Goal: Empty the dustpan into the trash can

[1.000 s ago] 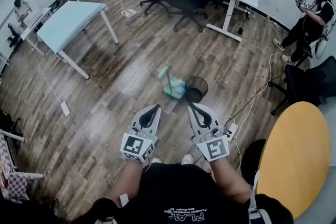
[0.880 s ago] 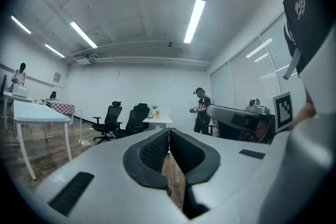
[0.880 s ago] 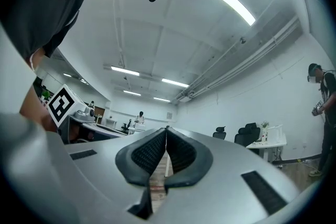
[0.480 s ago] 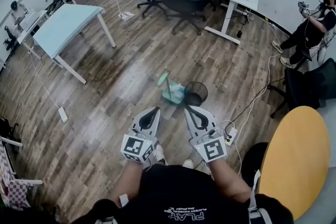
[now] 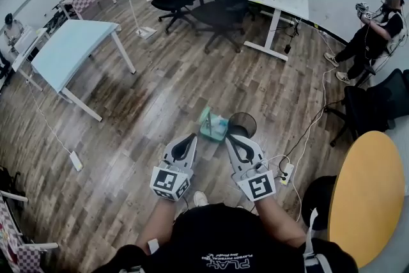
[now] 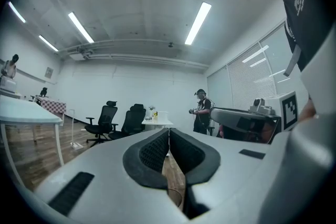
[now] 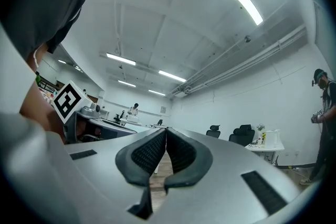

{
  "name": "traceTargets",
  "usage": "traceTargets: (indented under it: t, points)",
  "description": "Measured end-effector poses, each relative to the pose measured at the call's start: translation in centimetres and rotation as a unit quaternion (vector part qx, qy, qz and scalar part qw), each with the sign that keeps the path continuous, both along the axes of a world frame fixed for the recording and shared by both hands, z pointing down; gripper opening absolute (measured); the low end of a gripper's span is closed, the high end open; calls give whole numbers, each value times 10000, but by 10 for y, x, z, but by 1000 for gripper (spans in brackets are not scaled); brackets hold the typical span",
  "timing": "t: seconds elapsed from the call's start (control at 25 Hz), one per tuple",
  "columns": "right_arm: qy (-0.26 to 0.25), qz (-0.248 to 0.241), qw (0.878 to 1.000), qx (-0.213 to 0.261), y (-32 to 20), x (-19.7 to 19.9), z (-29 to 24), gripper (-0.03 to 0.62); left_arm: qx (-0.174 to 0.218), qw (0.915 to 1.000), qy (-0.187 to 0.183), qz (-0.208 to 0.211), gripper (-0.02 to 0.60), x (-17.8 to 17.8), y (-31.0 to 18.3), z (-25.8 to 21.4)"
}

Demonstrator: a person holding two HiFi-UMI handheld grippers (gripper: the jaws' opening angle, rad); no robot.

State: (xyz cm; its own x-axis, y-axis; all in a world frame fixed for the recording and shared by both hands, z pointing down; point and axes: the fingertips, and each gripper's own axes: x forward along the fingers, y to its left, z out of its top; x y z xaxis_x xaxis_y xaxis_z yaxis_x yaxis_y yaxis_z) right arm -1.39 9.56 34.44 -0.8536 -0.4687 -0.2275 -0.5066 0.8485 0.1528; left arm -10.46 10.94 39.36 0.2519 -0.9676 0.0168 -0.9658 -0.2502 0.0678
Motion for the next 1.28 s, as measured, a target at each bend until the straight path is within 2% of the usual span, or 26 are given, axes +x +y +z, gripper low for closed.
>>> traceTargets:
  t: [0.4, 0.76, 0.88, 1.28]
  points:
    - [132, 503, 9986, 1, -12, -35, 11, 25, 14, 9989, 56, 460, 25, -35, -18, 8]
    - [188, 683, 9975, 45, -40, -31, 11, 25, -51, 9971, 38, 761, 25, -22, -51, 13]
    - [247, 655, 9973, 202, -57, -31, 10, 25, -51, 9972, 74, 736, 25, -22, -70, 13]
    - [307, 376, 9988, 116, -144, -33, 11, 25, -128, 9990, 27, 432, 25, -27, -149, 15]
